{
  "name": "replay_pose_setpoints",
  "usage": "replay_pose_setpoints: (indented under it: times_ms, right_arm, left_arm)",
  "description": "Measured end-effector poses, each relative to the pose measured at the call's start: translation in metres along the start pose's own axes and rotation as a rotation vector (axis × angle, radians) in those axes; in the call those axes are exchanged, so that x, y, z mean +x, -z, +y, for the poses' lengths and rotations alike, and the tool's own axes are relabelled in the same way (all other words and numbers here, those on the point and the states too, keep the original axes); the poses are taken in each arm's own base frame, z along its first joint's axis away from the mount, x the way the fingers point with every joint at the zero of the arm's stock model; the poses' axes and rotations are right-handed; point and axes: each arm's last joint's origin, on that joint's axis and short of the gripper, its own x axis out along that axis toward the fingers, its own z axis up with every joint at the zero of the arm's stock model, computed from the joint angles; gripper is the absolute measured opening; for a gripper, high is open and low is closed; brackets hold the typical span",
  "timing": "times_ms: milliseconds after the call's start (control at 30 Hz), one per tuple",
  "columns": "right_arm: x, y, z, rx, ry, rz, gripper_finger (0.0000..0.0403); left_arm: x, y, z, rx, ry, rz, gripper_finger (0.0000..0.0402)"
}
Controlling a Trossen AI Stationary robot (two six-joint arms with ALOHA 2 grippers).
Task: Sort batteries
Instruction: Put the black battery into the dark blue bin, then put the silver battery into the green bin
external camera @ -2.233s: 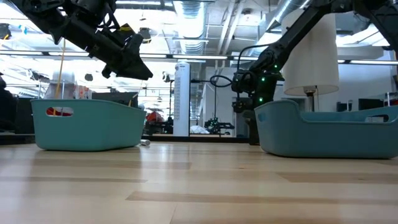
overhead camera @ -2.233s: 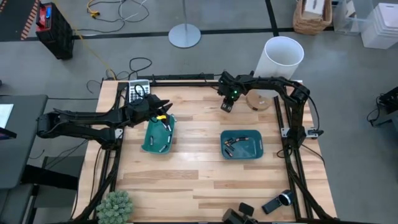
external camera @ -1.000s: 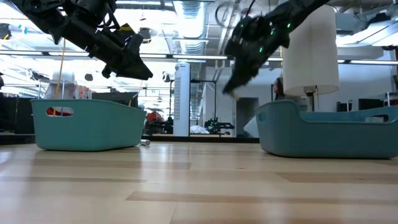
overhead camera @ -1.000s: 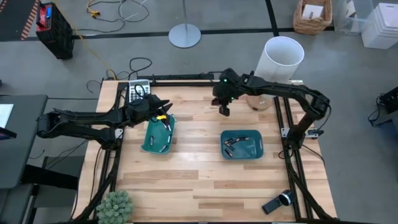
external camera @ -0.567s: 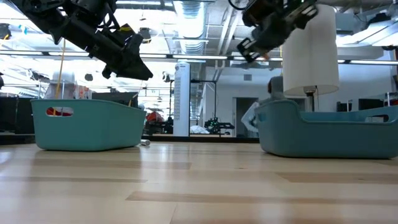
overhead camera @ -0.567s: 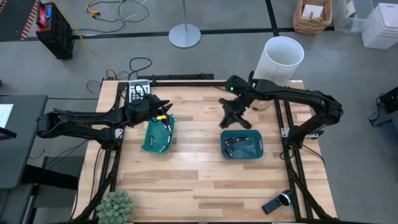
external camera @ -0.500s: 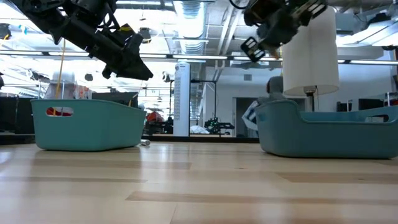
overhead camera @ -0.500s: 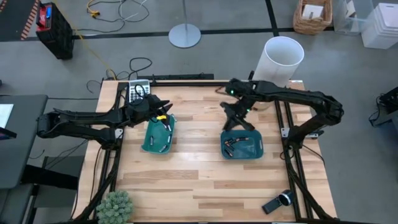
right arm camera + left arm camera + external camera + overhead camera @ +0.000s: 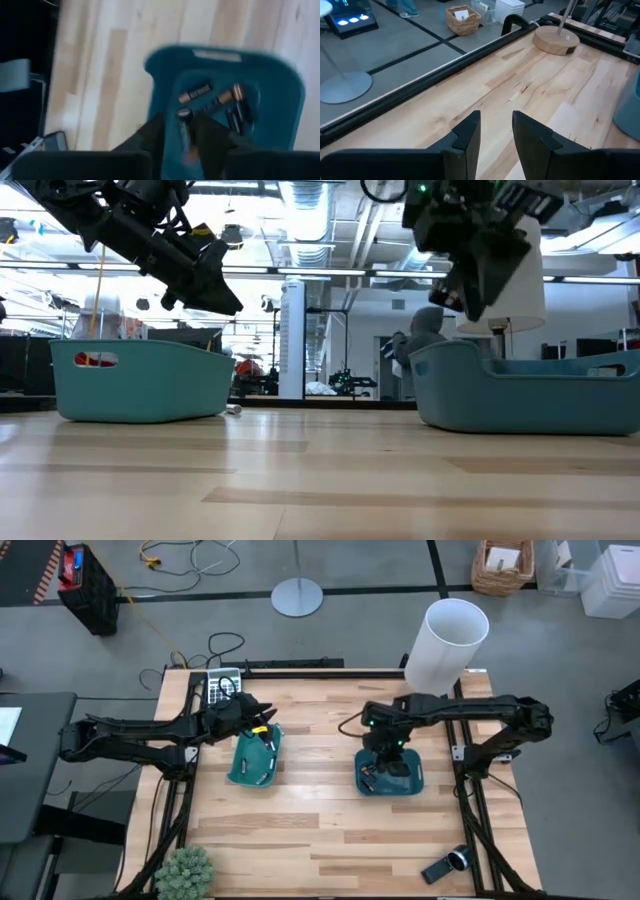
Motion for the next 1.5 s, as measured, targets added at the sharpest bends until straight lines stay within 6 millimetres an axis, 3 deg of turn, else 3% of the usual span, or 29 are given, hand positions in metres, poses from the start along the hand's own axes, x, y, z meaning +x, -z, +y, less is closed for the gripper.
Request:
replay_pose_setpoints:
  times_ms: [167,333,600,833,1033,1300,1500]
  right_arm:
    - [0.011,0.009,-0.004,0.027,0.01,0.029,0.0176]
    - [0.012,0.005,-0.01,-0.016,0.067,-0.029,0.0194]
    - [-0.018,-0.015,-0.013,-0.19,0.256,-0.335,0.0184]
    - [-0.052,-0.033,-0.013,-0.289,0.468,-0.642,0.018]
    - [-0.049,-0.029,-0.029,-0.288,0.557,-0.784,0.0179]
    - [-0.045,-0.004,-0.065,-0.125,0.623,-0.912,0.0179]
    - [-0.043,0.003,-0.073,-0.126,0.653,-0.892,0.0179]
  left_arm:
    - [0.0,0.0,0.0,-0.009,0.0,0.0,0.0106]
    - [0.001,0.0,-0.001,-0.013,0.019,0.008,0.0106]
    - [0.008,-0.013,-0.007,0.039,0.016,0.092,0.0106]
    - [0.047,-0.03,-0.01,0.138,-0.087,0.309,0.0106]
    - [0.086,-0.043,-0.012,0.293,-0.105,0.531,0.0114]
    - [0.123,-0.066,-0.01,0.415,-0.062,0.82,0.0193]
    - [0.144,-0.074,-0.009,0.45,0.008,1.047,0.0242]
